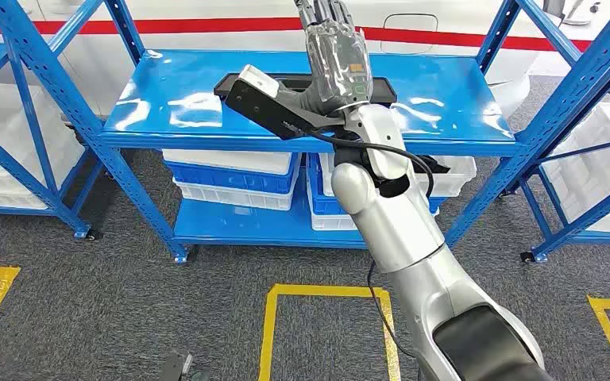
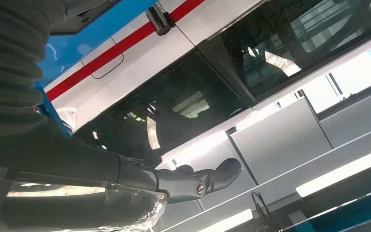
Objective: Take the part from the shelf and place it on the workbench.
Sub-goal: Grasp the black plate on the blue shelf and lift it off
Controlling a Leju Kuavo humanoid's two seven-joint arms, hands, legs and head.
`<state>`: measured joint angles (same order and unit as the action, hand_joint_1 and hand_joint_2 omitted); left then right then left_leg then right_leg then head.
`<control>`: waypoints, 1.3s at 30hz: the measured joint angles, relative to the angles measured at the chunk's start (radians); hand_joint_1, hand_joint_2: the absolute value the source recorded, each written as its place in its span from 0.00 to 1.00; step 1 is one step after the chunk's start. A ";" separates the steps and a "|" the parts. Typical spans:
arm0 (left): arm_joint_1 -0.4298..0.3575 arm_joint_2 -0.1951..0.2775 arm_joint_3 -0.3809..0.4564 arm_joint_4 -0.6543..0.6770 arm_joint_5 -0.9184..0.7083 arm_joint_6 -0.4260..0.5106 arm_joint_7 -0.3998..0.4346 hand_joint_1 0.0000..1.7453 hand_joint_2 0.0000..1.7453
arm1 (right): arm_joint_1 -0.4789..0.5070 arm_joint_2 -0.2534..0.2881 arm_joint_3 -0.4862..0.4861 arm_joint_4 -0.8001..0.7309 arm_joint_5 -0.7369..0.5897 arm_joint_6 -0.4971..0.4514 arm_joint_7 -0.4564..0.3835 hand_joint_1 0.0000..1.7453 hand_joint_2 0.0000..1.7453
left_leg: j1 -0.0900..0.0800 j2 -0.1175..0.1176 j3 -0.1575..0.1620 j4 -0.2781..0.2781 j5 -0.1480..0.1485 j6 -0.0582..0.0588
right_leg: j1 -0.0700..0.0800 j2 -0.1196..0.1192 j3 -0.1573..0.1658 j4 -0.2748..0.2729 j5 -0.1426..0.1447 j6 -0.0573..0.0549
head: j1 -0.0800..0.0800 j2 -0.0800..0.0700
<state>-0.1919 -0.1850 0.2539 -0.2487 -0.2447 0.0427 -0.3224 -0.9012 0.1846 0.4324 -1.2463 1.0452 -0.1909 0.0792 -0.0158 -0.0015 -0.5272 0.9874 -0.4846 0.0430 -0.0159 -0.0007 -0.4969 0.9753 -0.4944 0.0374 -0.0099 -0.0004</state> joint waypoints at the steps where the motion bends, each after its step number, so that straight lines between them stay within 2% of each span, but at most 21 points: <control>1: 0.000 0.001 0.003 0.000 0.002 0.003 -0.001 0.00 0.00 | -0.002 0.000 -0.001 -0.001 -0.001 0.002 0.001 0.00 1.00 | 0.000 0.000 0.000 0.000 0.000 0.000 | 0.000 0.000 0.000 0.000 0.000 0.000 | 0.000 0.000; 18: 0.006 0.016 0.133 0.000 0.103 0.086 -0.080 0.00 0.00 | -0.080 0.007 0.000 0.026 -0.063 0.017 0.002 0.00 1.00 | -0.001 -0.001 -0.001 0.002 0.000 0.001 | -0.001 0.000 0.000 -0.001 0.001 0.001 | 0.000 0.000; 22: 0.011 0.019 0.160 0.000 0.122 0.092 -0.094 0.00 0.00 | -0.097 0.016 0.001 0.042 -0.077 0.017 -0.001 0.00 1.00 | -0.003 -0.002 -0.008 0.007 -0.002 0.005 | -0.013 0.000 -0.005 -0.005 0.006 0.010 | 0.000 0.000; 24: 0.014 0.019 0.171 0.000 0.128 0.097 -0.102 0.00 0.00 | -0.108 0.023 0.002 0.049 -0.085 0.016 -0.003 0.00 1.00 | 0.004 -0.001 -0.001 -0.004 0.005 0.013 | -0.011 -0.001 -0.015 0.008 -0.003 0.011 | 0.000 0.000; 25: 0.015 0.019 0.177 0.000 0.131 0.098 -0.105 0.00 0.00 | -0.114 0.024 0.003 0.053 -0.089 0.015 -0.004 0.00 1.00 | 0.008 0.000 0.004 -0.009 0.009 0.018 | -0.009 -0.001 -0.031 0.038 -0.015 0.008 | 0.001 0.000; 26: 0.016 0.020 0.182 0.000 0.134 0.099 -0.108 0.00 0.00 | -0.119 0.025 0.003 0.057 -0.092 0.014 -0.005 0.00 1.00 | 0.011 0.001 0.007 -0.013 0.012 0.022 | -0.008 -0.001 -0.060 0.091 -0.036 0.003 | 0.002 0.000; 28: 0.019 0.021 0.191 0.000 0.139 0.099 -0.109 0.00 0.00 | -0.121 0.025 0.004 0.068 -0.099 0.014 -0.008 0.00 1.00 | 0.010 0.000 0.006 -0.013 0.013 0.025 | -0.007 0.000 -0.145 0.238 -0.077 -0.006 | 0.003 0.000; 29: 0.022 0.021 0.196 0.000 0.142 0.099 -0.109 0.00 0.00 | -0.120 0.025 0.004 0.075 -0.102 0.014 -0.009 0.00 1.00 | 0.010 -0.001 0.006 -0.013 0.012 0.024 | -0.006 0.000 -0.183 0.293 -0.085 -0.006 | 0.003 0.000; 30: 0.025 0.022 0.201 0.000 0.145 0.099 -0.110 0.00 0.00 | -0.120 0.026 0.004 0.081 -0.105 0.014 -0.011 0.00 1.00 | 0.009 -0.003 0.007 -0.012 0.011 0.023 | -0.006 0.000 -0.206 0.313 -0.077 -0.002 | 0.004 0.000; 31: 0.027 0.022 0.205 0.000 0.147 0.099 -0.110 0.00 0.00 | -0.121 0.027 0.004 0.086 -0.107 0.013 -0.013 0.00 1.00 | 0.009 -0.005 0.009 -0.011 0.008 0.021 | -0.005 0.000 -0.207 0.290 -0.052 0.005 | 0.004 0.000; 33: 0.031 0.023 0.210 0.000 0.149 0.101 -0.111 0.00 0.00 | -0.125 0.032 0.006 0.094 -0.111 0.013 -0.020 0.00 1.00 | 0.009 -0.008 0.013 -0.007 -0.001 0.014 | -0.006 -0.001 -0.166 0.156 0.024 0.015 | 0.004 0.000; 35: 0.033 0.024 0.217 0.000 0.149 0.103 -0.113 0.00 0.00 | -0.130 0.039 0.009 0.104 -0.113 0.011 -0.026 0.00 1.00 | 0.007 -0.010 0.010 0.000 -0.011 0.002 | -0.004 -0.001 -0.127 0.052 0.070 0.009 | 0.003 0.000; 37: 0.035 0.025 0.223 0.000 0.149 0.104 -0.114 0.00 0.00 | -0.132 0.043 0.011 0.112 -0.114 0.010 -0.028 0.00 1.00 | 0.007 -0.009 0.004 0.004 -0.015 -0.007 | 0.001 0.002 -0.121 0.035 0.075 -0.006 | 0.002 0.000; 39: 0.036 0.027 0.226 0.000 0.149 0.104 -0.115 0.00 0.00 | -0.133 0.048 0.011 0.117 -0.114 0.009 -0.028 0.00 1.00 | 0.013 -0.007 0.000 0.013 -0.023 -0.019 | -0.002 0.004 -0.120 0.032 0.074 -0.020 | 0.002 0.000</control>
<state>-0.1556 -0.1578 0.4801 -0.2485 -0.0958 0.1471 -0.4371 -1.0347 0.2324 0.4437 -1.1293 0.9310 -0.1817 0.0516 -0.0026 -0.0088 -0.5270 0.9999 -0.5077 0.0241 -0.0180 0.0035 -0.6173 1.0075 -0.4203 0.0170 -0.0084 -0.0004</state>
